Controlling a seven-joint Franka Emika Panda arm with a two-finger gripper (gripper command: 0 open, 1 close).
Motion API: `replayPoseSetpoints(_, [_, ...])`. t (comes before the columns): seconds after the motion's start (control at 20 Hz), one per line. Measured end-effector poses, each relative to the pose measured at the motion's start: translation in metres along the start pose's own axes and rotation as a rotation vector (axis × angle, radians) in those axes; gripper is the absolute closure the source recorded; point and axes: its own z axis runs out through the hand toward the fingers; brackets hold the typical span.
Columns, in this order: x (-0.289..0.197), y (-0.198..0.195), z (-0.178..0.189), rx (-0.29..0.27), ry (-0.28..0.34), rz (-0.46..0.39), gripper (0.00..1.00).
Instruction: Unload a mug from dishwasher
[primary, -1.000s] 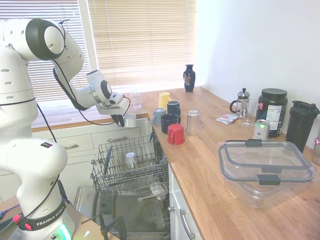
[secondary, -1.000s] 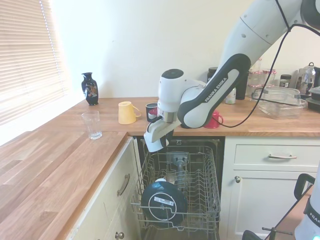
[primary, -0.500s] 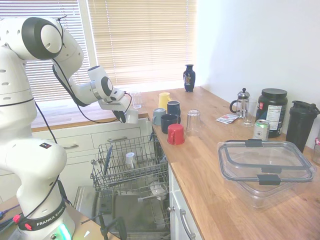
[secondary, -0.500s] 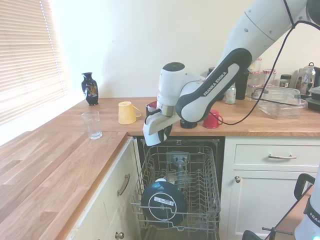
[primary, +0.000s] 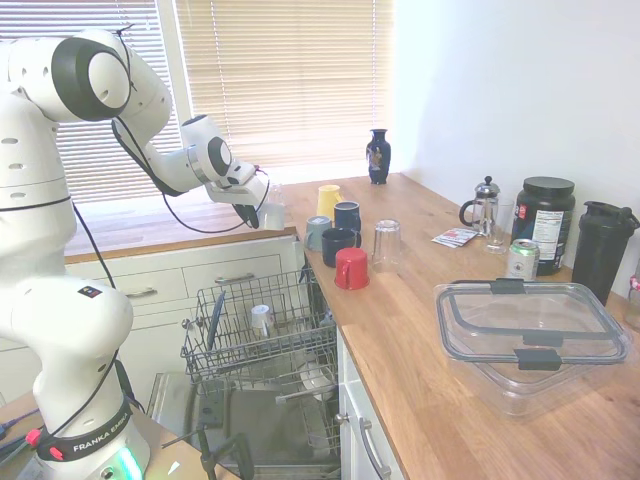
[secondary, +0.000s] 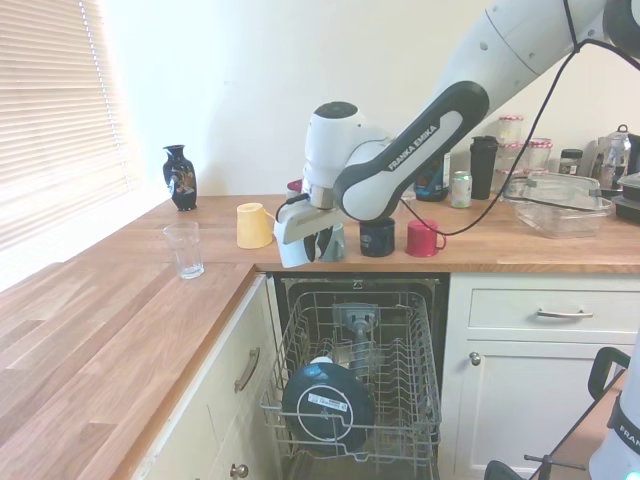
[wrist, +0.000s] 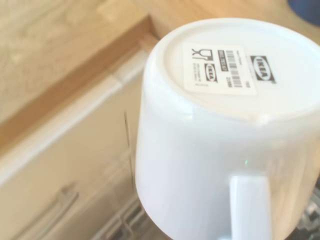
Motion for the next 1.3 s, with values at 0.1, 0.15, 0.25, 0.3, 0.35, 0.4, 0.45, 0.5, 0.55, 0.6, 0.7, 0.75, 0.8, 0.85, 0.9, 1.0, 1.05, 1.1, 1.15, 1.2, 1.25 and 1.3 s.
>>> replayPoseSetpoints(0.1, [0.009,-0.011,0.004,-0.001,-0.005,0.014,1.00])
replayPoseSetpoints(0.15, [0.013,-0.017,0.006,0.000,-0.007,0.021,1.00])
replayPoseSetpoints(0.25, [0.023,-0.026,0.011,0.000,-0.011,0.032,1.00])
replayPoseSetpoints(0.3, [0.029,-0.030,0.015,-0.001,-0.012,0.037,1.00])
replayPoseSetpoints(0.35, [0.034,-0.032,0.019,-0.003,-0.011,0.040,1.00])
replayPoseSetpoints(0.4, [0.039,-0.034,0.023,-0.006,-0.010,0.045,1.00])
replayPoseSetpoints(0.45, [0.044,-0.035,0.029,-0.010,-0.009,0.050,1.00])
replayPoseSetpoints(0.5, [0.048,-0.035,0.034,-0.014,-0.010,0.053,1.00])
replayPoseSetpoints(0.55, [0.052,-0.036,0.040,-0.019,-0.011,0.056,1.00])
replayPoseSetpoints(0.6, [0.056,-0.036,0.046,-0.023,-0.010,0.059,1.00])
replayPoseSetpoints(0.7, [0.063,-0.035,0.057,-0.033,-0.013,0.063,1.00])
replayPoseSetpoints(0.75, [0.067,-0.034,0.063,-0.038,-0.015,0.065,1.00])
replayPoseSetpoints(0.8, [0.071,-0.033,0.067,-0.042,-0.017,0.066,1.00])
replayPoseSetpoints(0.85, [0.075,-0.032,0.071,-0.044,-0.018,0.068,1.00])
replayPoseSetpoints(0.9, [0.078,-0.032,0.074,-0.045,-0.018,0.068,1.00])
replayPoseSetpoints(1.0, [0.084,-0.033,0.075,-0.040,-0.019,0.067,1.00])
replayPoseSetpoints(1.05, [0.086,-0.033,0.075,-0.038,-0.020,0.067,1.00])
replayPoseSetpoints(1.1, [0.088,-0.033,0.075,-0.037,-0.020,0.068,1.00])
replayPoseSetpoints(1.15, [0.090,-0.032,0.075,-0.038,-0.021,0.066,1.00])
replayPoseSetpoints(1.2, [0.091,-0.032,0.077,-0.039,-0.021,0.064,1.00])
replayPoseSetpoints(1.25, [0.091,-0.031,0.078,-0.041,-0.021,0.062,1.00])
replayPoseSetpoints(1.3, [0.091,-0.032,0.081,-0.043,-0.022,0.061,1.00])
